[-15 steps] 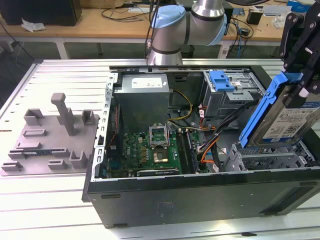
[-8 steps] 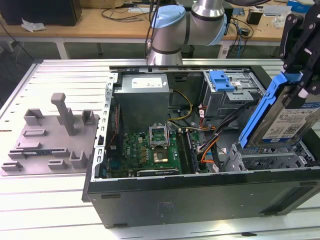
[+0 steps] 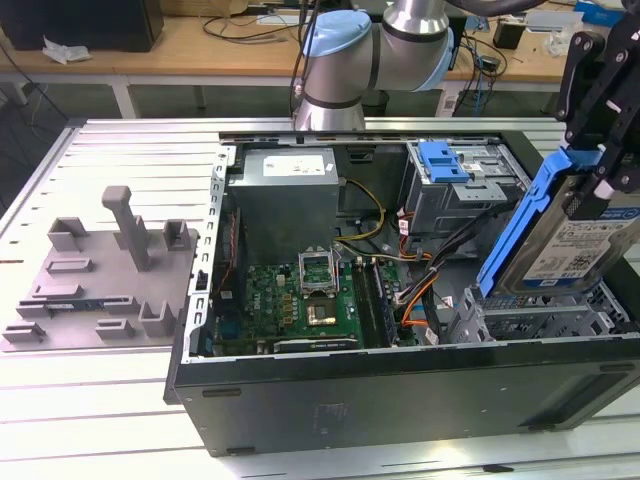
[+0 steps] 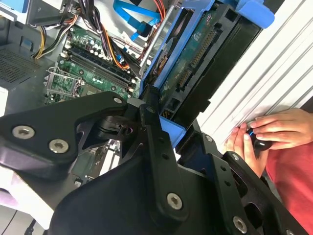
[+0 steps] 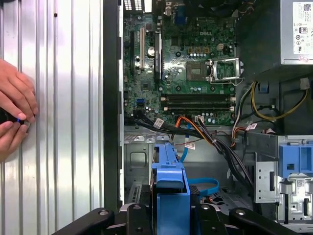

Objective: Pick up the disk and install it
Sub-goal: 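Insert the disk into the insertion slot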

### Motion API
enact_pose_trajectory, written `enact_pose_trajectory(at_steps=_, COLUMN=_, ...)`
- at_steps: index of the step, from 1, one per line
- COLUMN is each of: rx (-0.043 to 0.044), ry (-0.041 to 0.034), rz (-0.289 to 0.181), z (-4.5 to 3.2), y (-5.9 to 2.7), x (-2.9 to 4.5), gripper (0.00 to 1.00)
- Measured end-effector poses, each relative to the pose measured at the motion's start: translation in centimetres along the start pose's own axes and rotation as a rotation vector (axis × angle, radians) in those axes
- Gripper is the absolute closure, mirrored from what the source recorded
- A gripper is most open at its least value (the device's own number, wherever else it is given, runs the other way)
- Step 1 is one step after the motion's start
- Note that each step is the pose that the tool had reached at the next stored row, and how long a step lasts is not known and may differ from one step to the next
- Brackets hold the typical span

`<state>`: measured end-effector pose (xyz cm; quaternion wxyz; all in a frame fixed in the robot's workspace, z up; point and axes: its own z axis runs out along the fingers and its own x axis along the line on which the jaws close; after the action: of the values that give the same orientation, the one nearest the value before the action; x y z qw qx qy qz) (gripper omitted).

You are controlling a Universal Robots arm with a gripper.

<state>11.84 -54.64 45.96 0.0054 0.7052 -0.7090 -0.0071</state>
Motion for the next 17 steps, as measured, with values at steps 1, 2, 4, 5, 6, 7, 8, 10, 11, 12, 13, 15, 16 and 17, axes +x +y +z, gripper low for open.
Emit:
enact_pose_trajectory(at_steps=1, rx=0.0000, ry=0.0000, rz=0.001, z=0.06, y=0.00, x=0.00, gripper=0.64)
enact_pose_trajectory(at_steps=2, rx=0.0000, ry=0.0000, rz=0.002, z=0.10, y=0.00, x=0.00, gripper=0.64)
enact_pose_trajectory(at_steps=4, rx=0.0000, ry=0.0000, rz=0.005, z=0.21, y=0.00, x=0.00, gripper=0.64)
enact_pose_trajectory(at_steps=5, rx=0.0000, ry=-0.0001, rz=0.005, z=0.24, y=0.00, x=0.00, gripper=0.64)
enact_pose_trajectory(at_steps=6, rx=0.0001, ry=0.0000, rz=0.006, z=0.27, y=0.00, x=0.00, gripper=0.64)
enact_pose_trajectory(at_steps=7, rx=0.0000, ry=-0.0001, rz=0.007, z=0.31, y=0.00, x=0.00, gripper=0.64)
enact_pose_trajectory(at_steps=8, rx=0.0000, ry=-0.0001, rz=0.007, z=0.34, y=0.00, x=0.00, gripper=0.64)
enact_pose_trajectory(at_steps=10, rx=0.0000, ry=-0.0001, rz=0.009, z=0.41, y=-0.01, x=0.00, gripper=0.64)
enact_pose_trajectory(at_steps=11, rx=0.0000, ry=-0.0001, rz=0.010, z=0.46, y=-0.01, x=0.00, gripper=0.64)
enact_pose_trajectory(at_steps=12, rx=0.0000, ry=-0.0001, rz=0.011, z=0.49, y=-0.01, x=0.00, gripper=0.64)
enact_pose_trajectory(at_steps=13, rx=0.0001, ry=-0.0002, rz=0.011, z=0.51, y=-0.01, x=0.00, gripper=0.64)
enact_pose_trajectory(at_steps=15, rx=0.0000, ry=-0.0002, rz=0.013, z=0.57, y=-0.01, x=0.00, gripper=0.64)
enact_pose_trajectory(at_steps=16, rx=0.0000, ry=-0.0002, rz=0.014, z=0.59, y=-0.01, x=0.00, gripper=0.64)
enact_pose_trajectory(at_steps=17, rx=0.0001, ry=-0.0003, rz=0.015, z=0.63, y=-0.01, x=0.00, gripper=0.64)
